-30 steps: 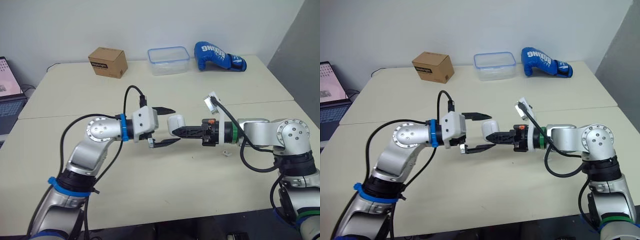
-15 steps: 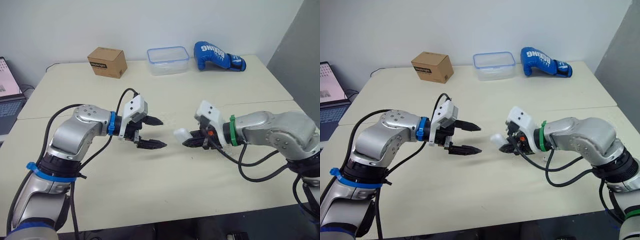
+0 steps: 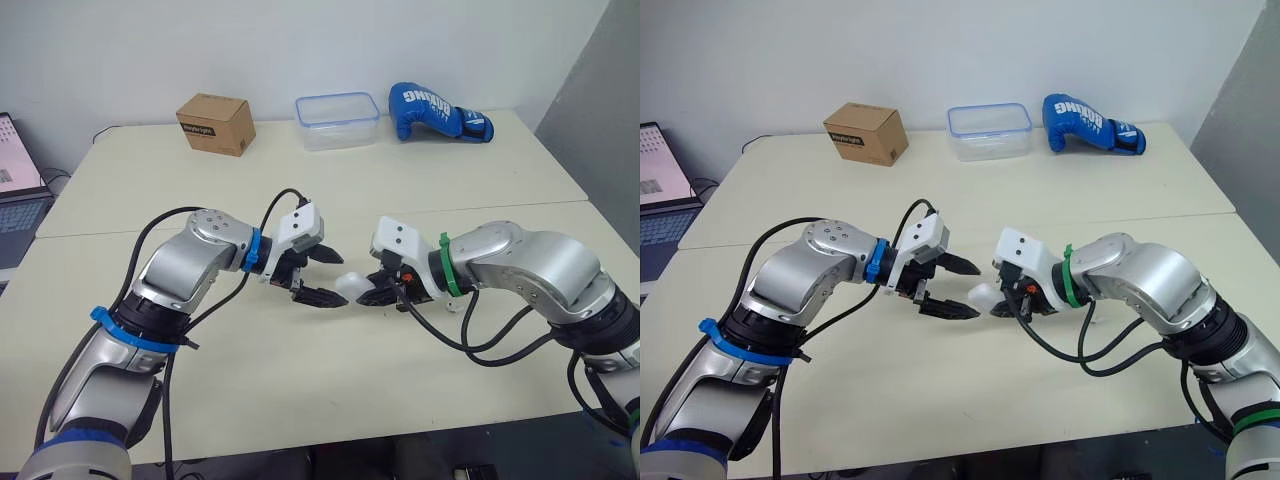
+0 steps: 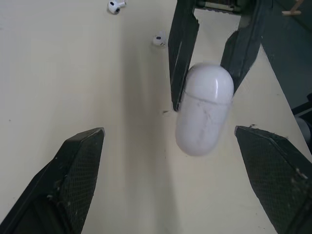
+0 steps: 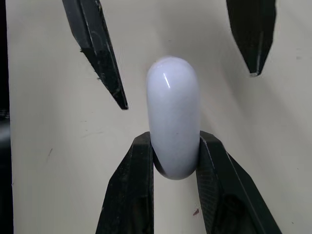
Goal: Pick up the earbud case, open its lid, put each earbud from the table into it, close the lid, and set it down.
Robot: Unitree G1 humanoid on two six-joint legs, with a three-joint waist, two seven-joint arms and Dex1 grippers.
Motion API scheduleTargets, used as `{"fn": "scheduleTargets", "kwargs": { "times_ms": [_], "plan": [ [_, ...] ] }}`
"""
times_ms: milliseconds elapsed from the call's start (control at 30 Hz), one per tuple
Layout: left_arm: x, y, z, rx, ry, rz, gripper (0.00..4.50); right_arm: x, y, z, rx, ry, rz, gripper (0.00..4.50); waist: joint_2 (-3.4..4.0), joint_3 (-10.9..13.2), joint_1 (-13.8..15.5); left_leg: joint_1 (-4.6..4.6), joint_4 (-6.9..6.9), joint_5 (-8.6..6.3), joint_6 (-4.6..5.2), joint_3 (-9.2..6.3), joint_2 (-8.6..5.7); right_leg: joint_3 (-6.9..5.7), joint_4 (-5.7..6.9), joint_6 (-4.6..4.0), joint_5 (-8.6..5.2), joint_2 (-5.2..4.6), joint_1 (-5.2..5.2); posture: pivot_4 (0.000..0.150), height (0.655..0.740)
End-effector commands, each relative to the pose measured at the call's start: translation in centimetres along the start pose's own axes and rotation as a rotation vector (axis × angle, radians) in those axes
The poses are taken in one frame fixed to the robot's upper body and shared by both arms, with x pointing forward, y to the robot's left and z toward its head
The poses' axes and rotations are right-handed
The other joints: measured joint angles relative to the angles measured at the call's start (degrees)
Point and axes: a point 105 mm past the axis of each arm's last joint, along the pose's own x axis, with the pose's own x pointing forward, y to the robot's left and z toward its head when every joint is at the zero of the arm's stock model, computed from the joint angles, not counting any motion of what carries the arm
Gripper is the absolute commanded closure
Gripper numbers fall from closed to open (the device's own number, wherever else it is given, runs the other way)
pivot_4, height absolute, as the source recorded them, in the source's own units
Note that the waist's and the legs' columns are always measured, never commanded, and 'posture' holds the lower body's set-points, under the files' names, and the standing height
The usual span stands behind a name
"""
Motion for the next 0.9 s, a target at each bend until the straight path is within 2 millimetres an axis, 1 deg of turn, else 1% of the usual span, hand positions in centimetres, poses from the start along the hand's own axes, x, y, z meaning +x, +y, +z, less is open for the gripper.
{"fn": "scheduleTargets", "kwargs": {
  "times_ms": [33, 167, 300, 500, 900],
  "plan": [
    [-0.1, 0.1, 0.8, 0.010, 0.000, -0.007, 0.95, -0.2, 0.1, 1.1, -0.065, 0.000, -0.011, 3.74, 0.00, 0.0, 0.0, 0.00, 0.00, 0.00, 0.00, -0.01, 0.00, -0.01, 0.01, 0.00, 0.00, 0.00, 0.00, 0.150, 0.7307],
    [0.0, -0.1, 0.8, 0.024, 0.016, -0.016, 2.21, -0.1, -0.2, 1.1, -0.064, 0.012, -0.019, 3.74, 0.00, 0.0, 0.0, 0.00, 0.01, 0.00, 0.00, 0.00, -0.01, 0.00, 0.00, 0.00, 0.00, 0.00, -0.01, 0.150, 0.7307],
    [0.0, -0.4, 0.4, 0.025, 0.044, -0.033, 2.21, -0.1, -0.6, 1.2, -0.061, 0.019, -0.031, 3.74, 0.00, 0.0, 0.0, 0.00, 0.01, 0.00, -0.01, -0.01, -0.01, 0.00, 0.01, 0.00, 0.00, 0.00, -0.01, 0.150, 0.7307],
    [0.2, -0.6, 0.4, 0.031, 0.049, -0.047, 2.21, -0.1, -1.0, 1.3, -0.055, 0.025, -0.046, 3.74, 0.00, 0.0, 0.0, 0.00, 0.02, 0.00, -0.01, -0.01, -0.01, 0.00, 0.02, 0.00, 0.00, -0.01, -0.01, 0.150, 0.7307],
    [0.5, -0.9, 0.8, 0.049, 0.039, -0.068, 2.21, 0.2, -1.0, 1.2, -0.041, 0.032, -0.045, 3.74, 0.00, 0.0, 0.0, 0.00, 0.02, 0.01, -0.01, -0.01, -0.02, 0.00, 0.02, 0.00, 0.00, -0.02, -0.01, 0.150, 0.7307]
  ]
}}
